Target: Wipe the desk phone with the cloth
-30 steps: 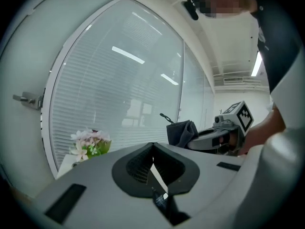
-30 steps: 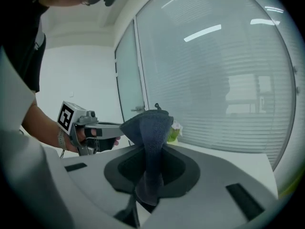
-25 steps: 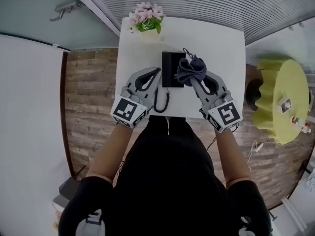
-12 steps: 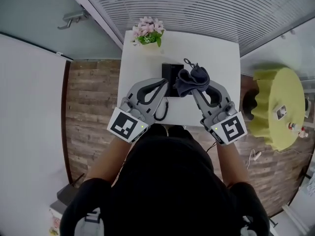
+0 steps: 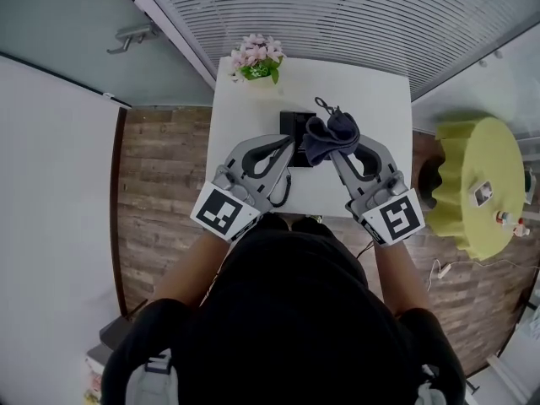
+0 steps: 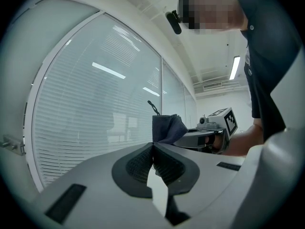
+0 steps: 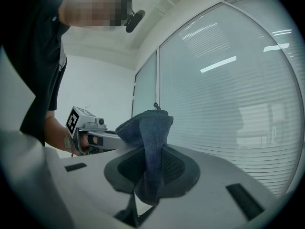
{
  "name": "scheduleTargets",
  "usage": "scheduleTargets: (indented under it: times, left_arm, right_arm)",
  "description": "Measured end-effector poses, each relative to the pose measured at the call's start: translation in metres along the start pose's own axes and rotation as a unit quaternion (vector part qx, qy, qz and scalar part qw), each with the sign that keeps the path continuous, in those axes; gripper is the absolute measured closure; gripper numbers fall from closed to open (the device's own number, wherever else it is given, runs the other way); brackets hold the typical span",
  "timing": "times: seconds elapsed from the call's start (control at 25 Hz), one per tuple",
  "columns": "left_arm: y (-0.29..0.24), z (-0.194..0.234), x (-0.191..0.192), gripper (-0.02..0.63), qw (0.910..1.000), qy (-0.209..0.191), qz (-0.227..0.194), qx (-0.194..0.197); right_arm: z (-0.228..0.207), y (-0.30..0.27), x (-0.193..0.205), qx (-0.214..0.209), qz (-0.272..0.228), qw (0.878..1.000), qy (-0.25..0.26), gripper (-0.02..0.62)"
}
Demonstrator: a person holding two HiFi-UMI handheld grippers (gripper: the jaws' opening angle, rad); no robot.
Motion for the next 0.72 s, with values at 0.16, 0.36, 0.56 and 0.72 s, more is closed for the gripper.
scheduleTargets:
  times: [0.16,0.36,0.56,0.72]
  left_arm:
    - [0.001,-0.002,-0.003,0.595,0.9999,-0.006,-0.013,-0.005]
    - [0.003,-0.003,-0.003,0.595,0.9998,-0.014,-0.012,-0.003]
    - [0.004,-0.006,0.001,0.595,0.9998,-0.015,-0.01,-0.005]
    - [0.004,-0.006,0.001,0.595,0.9998,-0.012,-0.014,-0.007]
  right_arm:
    - [0.005,0.0,-0.003,-0.002,-0.004,1.0,0.001,0.525]
    - [0.009,0.001,-0.002,-0.004,-0.006,1.0,0.001,0.525]
    - [0.012,0.001,-0.001,-0.001,-0.009,1.0,-0.001,0.525]
    - [0.014,0.001,0.001,-0.004,-0.006,1.0,-0.004,0.525]
Point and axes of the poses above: the fingertips, and each gripper's own axes: y backward along the fingers, z to its left, x out of its underside, the point moved 10 cm from there along y, backward along the fingers, and after that the axes turned 10 degrees about y, right-handed, at the moved point
